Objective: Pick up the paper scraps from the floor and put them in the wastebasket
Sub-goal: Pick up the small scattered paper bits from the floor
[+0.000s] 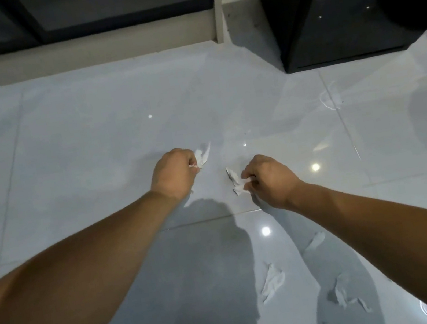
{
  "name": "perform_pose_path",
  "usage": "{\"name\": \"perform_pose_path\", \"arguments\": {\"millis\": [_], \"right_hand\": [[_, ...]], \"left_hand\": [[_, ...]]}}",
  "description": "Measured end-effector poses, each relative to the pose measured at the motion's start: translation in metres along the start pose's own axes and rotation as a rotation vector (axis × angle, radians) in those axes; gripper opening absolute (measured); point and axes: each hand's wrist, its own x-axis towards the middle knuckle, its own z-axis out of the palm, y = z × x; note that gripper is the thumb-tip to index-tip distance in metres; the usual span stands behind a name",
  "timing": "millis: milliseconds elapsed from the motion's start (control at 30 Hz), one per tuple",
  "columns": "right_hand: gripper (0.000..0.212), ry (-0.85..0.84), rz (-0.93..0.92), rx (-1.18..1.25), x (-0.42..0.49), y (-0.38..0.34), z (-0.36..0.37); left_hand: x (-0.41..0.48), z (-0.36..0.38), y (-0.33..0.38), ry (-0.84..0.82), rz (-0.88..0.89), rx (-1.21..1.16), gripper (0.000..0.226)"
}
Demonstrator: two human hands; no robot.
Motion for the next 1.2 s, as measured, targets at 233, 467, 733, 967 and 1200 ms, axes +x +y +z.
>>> {"name": "perform_pose_path", "arguments": {"millis": [233,467,733,967,1200], "right_hand": [[0.015,0.202,0.02,0.064,0.029,0.021,-0.027],[0.012,0.187,0.04,0.001,0.072,0.021,-0.045],[0.005,0.008,0.099,0.05,0.027,0.013,-0.048],[0.037,-0.181,0.056,0.231,-0.116,0.042,-0.032],[0.029,-0.178,0.01,0.062,-0.158,0.077,0.001]], "left_hand": [[-0.015,0.003,0.003,-0.069,-0.062,-0.237,0.018],[-0.028,0.015,0.007,-0.115,-0.084,-0.256,0.02],[-0.049,0.012,0.023,-0.292,-0.075,-0.293,0.021],[-0.132,0.039,0.054,-0.719,0.15,-0.266,0.05],[-0.163,0.069,0.074,-0.772,0.307,-0.076,0.039]]}}
